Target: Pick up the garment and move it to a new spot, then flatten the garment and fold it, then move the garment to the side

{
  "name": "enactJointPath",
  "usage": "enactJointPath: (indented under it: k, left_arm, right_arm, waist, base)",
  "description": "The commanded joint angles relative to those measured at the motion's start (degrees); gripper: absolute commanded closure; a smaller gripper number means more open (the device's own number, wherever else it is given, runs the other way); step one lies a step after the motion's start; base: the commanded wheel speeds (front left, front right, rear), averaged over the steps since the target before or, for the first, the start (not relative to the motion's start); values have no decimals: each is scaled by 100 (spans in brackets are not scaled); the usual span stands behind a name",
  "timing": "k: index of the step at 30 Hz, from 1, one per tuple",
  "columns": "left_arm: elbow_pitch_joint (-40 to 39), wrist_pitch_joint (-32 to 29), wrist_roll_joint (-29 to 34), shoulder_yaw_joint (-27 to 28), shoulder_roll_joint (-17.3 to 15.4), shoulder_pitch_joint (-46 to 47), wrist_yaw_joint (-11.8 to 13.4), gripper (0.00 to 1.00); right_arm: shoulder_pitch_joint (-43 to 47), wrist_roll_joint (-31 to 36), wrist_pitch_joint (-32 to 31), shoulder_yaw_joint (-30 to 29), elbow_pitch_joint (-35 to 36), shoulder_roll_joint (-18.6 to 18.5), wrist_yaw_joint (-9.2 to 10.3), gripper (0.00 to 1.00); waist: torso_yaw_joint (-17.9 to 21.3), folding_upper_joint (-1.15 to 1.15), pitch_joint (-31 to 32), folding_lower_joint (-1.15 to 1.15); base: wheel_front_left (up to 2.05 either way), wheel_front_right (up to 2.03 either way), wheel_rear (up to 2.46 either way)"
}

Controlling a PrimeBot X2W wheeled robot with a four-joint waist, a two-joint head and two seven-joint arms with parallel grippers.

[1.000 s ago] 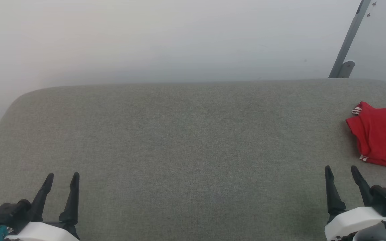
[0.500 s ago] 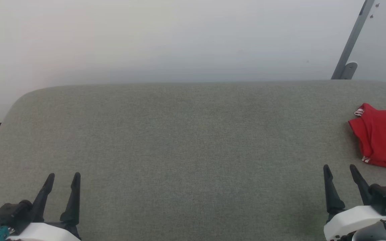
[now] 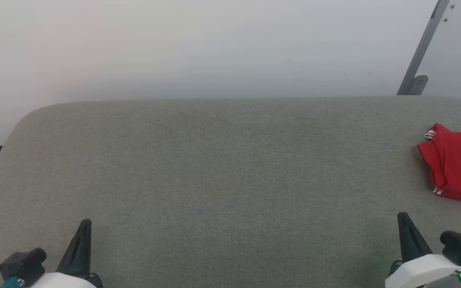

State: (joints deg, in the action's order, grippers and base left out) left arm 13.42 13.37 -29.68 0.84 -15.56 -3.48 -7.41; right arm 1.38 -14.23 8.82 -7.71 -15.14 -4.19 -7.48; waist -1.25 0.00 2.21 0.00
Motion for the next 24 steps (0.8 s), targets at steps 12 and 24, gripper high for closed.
enactJointPath:
  k: [12, 24]
  left_arm:
    - [-62, -349, -1158, 144, 170, 289, -2, 100]
    - [-45, -629, -2033, 220, 357, 415, -4, 100]
  right_arm:
    - [-238, -1425, -239, 41, 136, -3, 0, 100]
    - [-331, -2520, -454, 63, 147, 19, -1, 100]
  waist:
    - [13, 0, -25, 0]
    - [26, 0, -49, 0]
  base:
    - [0, 0, 0]
    - [0, 0, 0]
